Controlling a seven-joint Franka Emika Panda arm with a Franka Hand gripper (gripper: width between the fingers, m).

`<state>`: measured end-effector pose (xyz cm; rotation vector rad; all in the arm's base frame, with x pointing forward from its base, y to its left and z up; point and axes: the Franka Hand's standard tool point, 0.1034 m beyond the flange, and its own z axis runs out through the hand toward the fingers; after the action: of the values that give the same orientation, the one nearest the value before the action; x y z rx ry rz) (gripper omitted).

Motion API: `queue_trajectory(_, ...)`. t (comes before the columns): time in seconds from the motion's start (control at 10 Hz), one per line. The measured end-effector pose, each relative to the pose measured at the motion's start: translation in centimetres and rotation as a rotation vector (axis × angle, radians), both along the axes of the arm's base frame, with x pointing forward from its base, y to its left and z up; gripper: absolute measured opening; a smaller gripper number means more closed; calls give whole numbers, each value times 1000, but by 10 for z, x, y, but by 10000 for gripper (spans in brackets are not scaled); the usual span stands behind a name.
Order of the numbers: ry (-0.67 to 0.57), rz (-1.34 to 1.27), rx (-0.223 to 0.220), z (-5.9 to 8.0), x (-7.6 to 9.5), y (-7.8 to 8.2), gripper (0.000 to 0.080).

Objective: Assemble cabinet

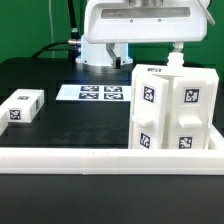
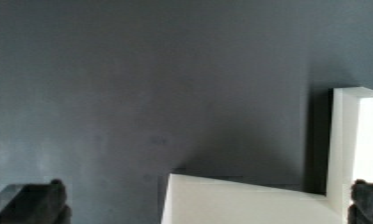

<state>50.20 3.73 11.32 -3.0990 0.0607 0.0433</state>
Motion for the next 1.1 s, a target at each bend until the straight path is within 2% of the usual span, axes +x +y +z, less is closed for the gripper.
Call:
queue_trajectory(0.1,0,11,1,-2,-2,-11,797)
queue_trajectory(0.3,2,-4,-8,-11,-16,-47,797)
queue_trajectory(0.5,-3,-20,-20,-22,-29,-73,797)
queue_trajectory(0.7,-1,-45,-30,-27,-34,-113,797)
queue_trajectory(1.1,-1,-47,-38,-27,-38,-140,797)
